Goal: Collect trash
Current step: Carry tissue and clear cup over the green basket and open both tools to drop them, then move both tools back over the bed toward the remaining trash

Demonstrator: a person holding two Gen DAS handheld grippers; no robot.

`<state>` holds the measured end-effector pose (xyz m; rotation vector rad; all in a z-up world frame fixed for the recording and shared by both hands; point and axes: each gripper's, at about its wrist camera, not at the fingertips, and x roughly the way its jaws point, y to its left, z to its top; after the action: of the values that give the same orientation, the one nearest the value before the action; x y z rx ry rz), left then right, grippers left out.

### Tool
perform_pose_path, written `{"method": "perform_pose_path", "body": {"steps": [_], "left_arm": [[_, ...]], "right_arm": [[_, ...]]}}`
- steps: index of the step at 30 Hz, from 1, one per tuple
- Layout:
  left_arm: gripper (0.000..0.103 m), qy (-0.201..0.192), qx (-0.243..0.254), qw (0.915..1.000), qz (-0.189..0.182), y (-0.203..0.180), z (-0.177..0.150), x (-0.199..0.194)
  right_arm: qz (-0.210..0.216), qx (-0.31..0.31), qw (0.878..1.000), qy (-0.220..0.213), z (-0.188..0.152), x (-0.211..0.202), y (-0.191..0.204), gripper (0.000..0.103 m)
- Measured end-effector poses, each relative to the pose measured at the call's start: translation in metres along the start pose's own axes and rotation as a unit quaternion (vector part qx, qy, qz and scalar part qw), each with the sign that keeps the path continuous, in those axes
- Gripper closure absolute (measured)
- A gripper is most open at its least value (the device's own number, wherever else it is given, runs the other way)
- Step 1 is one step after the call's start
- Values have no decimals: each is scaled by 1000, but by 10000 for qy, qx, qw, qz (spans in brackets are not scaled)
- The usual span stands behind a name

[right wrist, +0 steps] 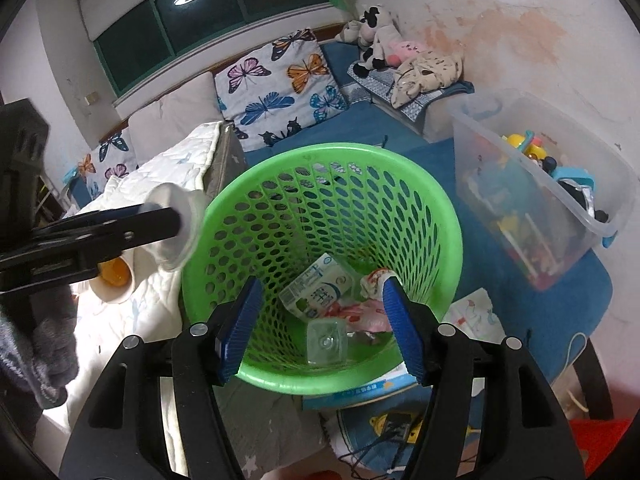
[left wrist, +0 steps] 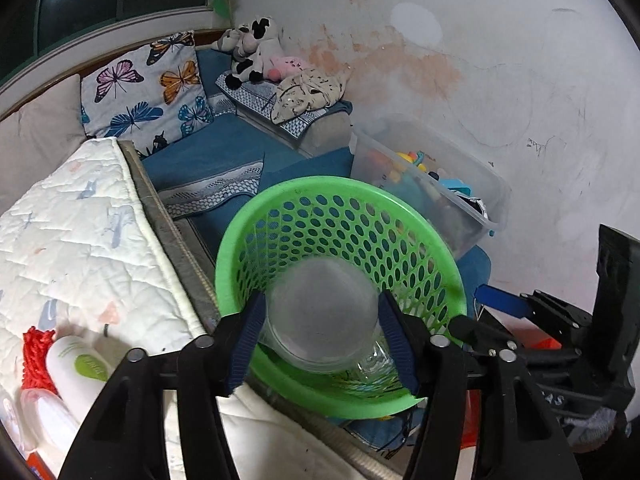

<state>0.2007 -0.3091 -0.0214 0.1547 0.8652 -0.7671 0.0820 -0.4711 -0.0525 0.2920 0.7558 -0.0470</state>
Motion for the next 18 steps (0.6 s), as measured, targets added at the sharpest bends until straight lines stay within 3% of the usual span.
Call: {"method": "perform_pose_path", "body": {"steps": [10, 18], "left_arm": [[33, -134, -140, 9998, -17, 7, -13, -13], [33, -326, -287, 9982, 425, 31, -44, -53]], "right_arm": [[157, 10, 9999, 7, -5, -2, 8, 39], [323, -137, 9994, -3, -9, -6, 29, 39]]}}
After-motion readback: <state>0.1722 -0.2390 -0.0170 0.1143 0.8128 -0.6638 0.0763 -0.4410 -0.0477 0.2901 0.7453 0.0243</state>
